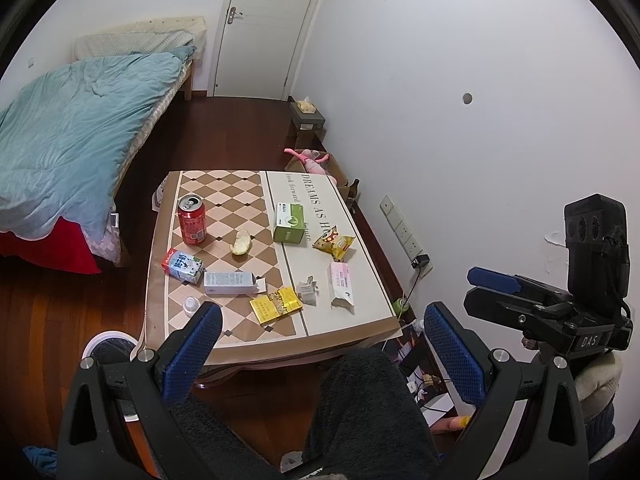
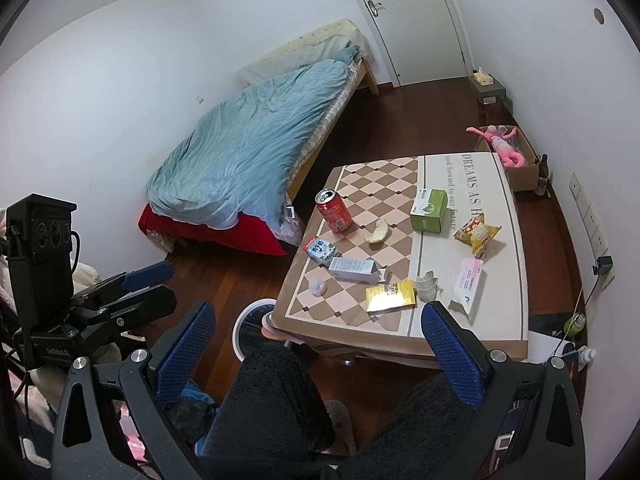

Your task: Collect trash

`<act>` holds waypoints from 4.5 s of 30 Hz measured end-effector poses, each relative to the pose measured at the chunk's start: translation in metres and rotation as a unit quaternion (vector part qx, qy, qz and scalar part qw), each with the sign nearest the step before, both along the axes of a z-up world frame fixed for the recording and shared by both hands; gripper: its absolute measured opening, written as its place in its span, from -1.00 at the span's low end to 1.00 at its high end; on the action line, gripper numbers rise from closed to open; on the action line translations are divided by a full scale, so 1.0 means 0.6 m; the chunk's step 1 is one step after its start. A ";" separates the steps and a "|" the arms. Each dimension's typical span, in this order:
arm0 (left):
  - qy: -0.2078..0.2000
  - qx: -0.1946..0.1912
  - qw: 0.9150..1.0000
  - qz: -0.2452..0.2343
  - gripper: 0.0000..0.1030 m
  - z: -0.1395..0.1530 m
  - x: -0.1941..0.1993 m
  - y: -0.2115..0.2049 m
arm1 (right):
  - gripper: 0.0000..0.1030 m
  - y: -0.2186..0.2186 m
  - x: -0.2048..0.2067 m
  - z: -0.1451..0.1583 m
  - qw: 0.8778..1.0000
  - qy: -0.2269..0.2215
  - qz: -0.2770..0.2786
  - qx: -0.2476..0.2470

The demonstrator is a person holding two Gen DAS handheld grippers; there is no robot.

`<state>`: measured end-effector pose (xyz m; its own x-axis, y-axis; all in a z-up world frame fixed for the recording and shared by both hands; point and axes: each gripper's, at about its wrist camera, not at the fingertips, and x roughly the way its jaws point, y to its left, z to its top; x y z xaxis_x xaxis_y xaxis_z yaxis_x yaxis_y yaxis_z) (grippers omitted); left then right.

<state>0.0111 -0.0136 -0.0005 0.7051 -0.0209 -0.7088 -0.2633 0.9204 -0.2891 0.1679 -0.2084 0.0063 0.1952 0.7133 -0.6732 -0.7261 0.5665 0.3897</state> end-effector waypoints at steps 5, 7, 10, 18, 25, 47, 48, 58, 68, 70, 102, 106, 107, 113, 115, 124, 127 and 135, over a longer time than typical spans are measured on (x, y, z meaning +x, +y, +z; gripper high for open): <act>-0.001 0.000 1.000 0.000 1.00 0.000 -0.001 0.002 | 1.00 -0.001 0.000 0.000 1.000 -0.001 0.000 0.000; 0.000 -0.001 1.000 0.000 1.00 0.000 -0.001 0.002 | 1.00 -0.001 0.000 0.000 1.000 0.000 -0.001 0.000; -0.001 -0.001 1.000 0.000 1.00 0.000 -0.002 0.003 | 1.00 -0.001 0.000 0.000 1.000 0.000 0.000 0.000; -0.002 -0.001 1.000 -0.001 1.00 0.000 -0.003 0.003 | 1.00 0.000 0.001 0.000 1.000 0.000 -0.001 0.000; -0.002 0.000 1.000 -0.003 1.00 0.004 0.006 0.000 | 1.00 -0.001 0.001 0.001 1.000 0.000 0.000 0.000; 0.014 0.056 0.997 0.058 1.00 -0.020 0.013 0.019 | 1.00 -0.002 0.022 -0.009 0.999 0.006 -0.039 0.000; 0.027 0.089 0.991 0.093 1.00 -0.035 0.021 0.028 | 1.00 0.002 0.030 -0.022 0.999 0.004 -0.053 -0.008; 0.191 0.141 0.943 0.235 1.00 -0.312 0.107 0.185 | 0.96 0.103 0.190 -0.310 0.981 0.075 -0.133 -0.123; 0.258 -0.020 0.932 0.252 0.99 -0.488 0.183 0.246 | 0.66 0.084 0.364 -0.506 0.938 0.138 -0.248 -0.197; 0.253 -0.053 0.935 0.244 0.89 -0.496 0.223 0.245 | 0.66 0.092 0.376 -0.521 0.936 0.134 -0.250 -0.207; 0.288 0.015 0.941 0.177 -0.35 -0.554 0.345 0.206 | 0.07 0.091 0.372 -0.562 0.939 0.099 -0.207 -0.255; 0.265 0.049 0.948 0.169 -0.36 -0.530 0.342 0.185 | -0.03 0.083 0.362 -0.559 0.940 0.092 -0.215 -0.250; 0.257 0.057 0.950 0.167 -0.36 -0.519 0.337 0.180 | -0.03 0.080 0.359 -0.553 0.940 0.088 -0.217 -0.248; 0.191 0.084 0.964 0.162 -0.37 -0.429 0.308 0.175 | -0.03 0.094 0.318 -0.467 0.955 0.053 -0.205 -0.208; 0.169 0.087 0.968 0.162 -0.37 -0.399 0.314 0.186 | -0.03 0.115 0.293 -0.432 0.963 0.037 -0.187 -0.191; 0.105 0.102 0.967 0.208 -0.37 -0.282 0.222 0.277 | -0.03 0.285 0.179 -0.326 0.990 0.009 -0.084 -0.116; 0.099 0.110 0.960 0.237 -0.37 -0.262 0.162 0.324 | -0.03 0.354 0.130 -0.316 0.994 0.008 -0.041 -0.096; 0.131 0.091 0.936 0.312 -0.37 -0.315 0.003 0.461 | -0.03 0.565 -0.021 -0.388 0.992 0.033 0.064 -0.104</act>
<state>0.0127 0.2629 -0.1895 0.3401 0.4752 -0.8115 -0.8069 0.5906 0.0076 0.1550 0.1307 -0.2268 0.0621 0.5743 -0.8163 -0.7737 0.5444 0.3241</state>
